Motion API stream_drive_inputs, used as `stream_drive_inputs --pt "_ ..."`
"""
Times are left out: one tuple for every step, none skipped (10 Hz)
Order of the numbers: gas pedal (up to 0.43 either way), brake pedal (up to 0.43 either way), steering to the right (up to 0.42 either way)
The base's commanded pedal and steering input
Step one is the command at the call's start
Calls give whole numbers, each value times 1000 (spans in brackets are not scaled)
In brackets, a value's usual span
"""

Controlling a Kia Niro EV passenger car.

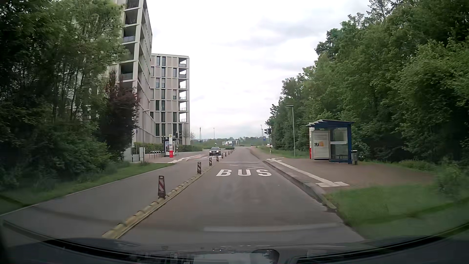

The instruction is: Follow the waypoints while adhering to traffic rules and regulations

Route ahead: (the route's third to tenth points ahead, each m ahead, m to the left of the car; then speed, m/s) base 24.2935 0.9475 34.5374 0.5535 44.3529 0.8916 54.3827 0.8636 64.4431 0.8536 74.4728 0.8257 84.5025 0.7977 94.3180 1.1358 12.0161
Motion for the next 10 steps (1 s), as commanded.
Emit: stream_drive_inputs --pt "67 0 1" --pt "67 0 1" --pt "67 0 1" --pt "67 0 1" --pt "67 0 -1" --pt "67 0 -1" --pt "67 0 -1" --pt "67 0 -1" --pt "67 0 -1" --pt "67 0 -1"
